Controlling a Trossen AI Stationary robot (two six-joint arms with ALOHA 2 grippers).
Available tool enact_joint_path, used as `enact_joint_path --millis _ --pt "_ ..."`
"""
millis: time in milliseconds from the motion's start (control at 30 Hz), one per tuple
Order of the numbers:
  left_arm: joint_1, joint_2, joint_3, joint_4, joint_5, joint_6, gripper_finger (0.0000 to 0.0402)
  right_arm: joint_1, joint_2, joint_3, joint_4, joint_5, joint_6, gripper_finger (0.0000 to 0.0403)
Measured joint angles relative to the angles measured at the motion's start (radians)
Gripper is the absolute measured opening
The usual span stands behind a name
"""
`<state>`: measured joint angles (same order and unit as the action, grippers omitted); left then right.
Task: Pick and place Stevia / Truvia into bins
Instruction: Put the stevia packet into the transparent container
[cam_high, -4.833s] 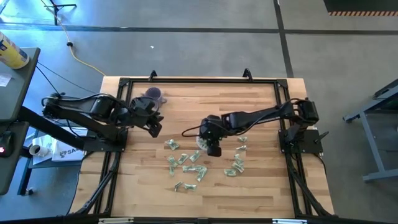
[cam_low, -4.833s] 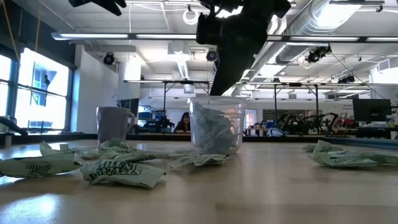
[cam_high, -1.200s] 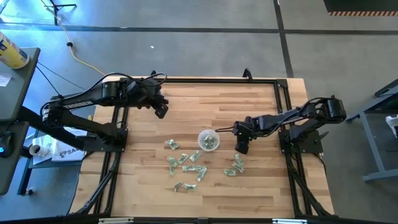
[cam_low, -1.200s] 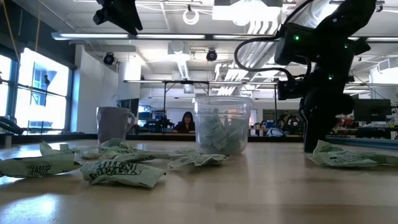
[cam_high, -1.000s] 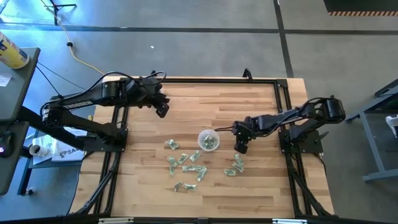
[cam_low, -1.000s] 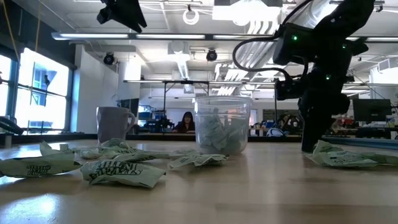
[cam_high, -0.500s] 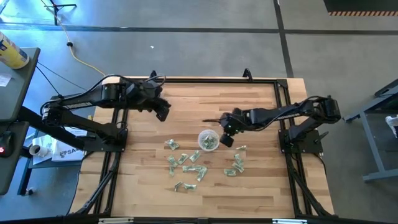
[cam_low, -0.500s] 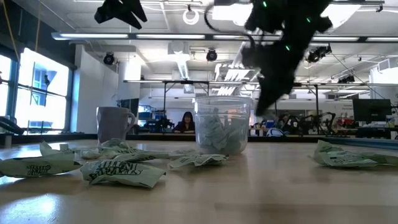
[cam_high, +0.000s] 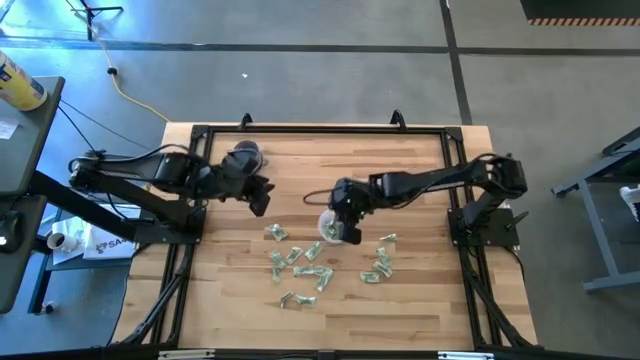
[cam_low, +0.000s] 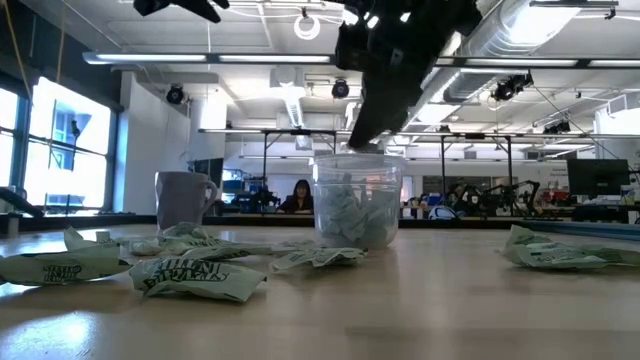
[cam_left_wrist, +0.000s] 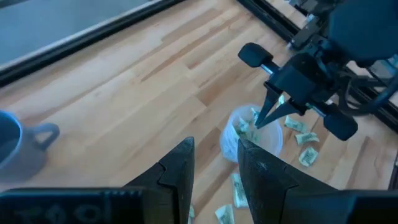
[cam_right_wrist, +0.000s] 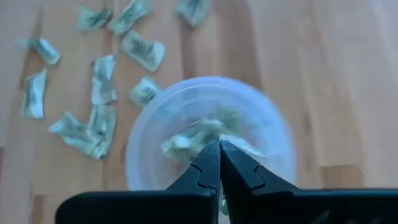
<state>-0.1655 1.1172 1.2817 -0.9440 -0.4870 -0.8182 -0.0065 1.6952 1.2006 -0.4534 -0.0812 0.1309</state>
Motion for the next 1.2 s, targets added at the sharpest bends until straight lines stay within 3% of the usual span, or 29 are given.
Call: enact_joint_path --millis 200,533,633,833,1000,1200 --pt "-0.101 0.000 0.000 -0.096 -0.068 -0.129 0.0156 0.020 0.023 0.003 0.017 0.012 -0.018 0.0036" --pt "-0.185 0.015 -0.001 -0.124 -0.146 -0.185 0.0156 0.038 0.011 0.004 0.017 0.006 -0.043 0.0189" --pt "-0.184 0.033 -0.001 -0.121 -0.139 -0.184 0.0156 0.075 -0.011 0.004 0.033 0.065 -0.068 0.0219" --pt "-0.231 0.083 -0.002 -0.059 -0.104 -0.198 0.0156 0.171 -0.082 0.005 -0.034 0.227 -0.122 0.0238" --pt "-0.310 0.126 -0.002 0.076 -0.144 -0.238 0.0156 0.265 -0.158 0.000 -0.246 0.375 -0.066 0.0238" --pt "-0.387 0.169 0.000 0.203 -0.182 -0.312 0.0156 0.351 -0.171 -0.010 -0.537 0.402 0.046 0.0239"
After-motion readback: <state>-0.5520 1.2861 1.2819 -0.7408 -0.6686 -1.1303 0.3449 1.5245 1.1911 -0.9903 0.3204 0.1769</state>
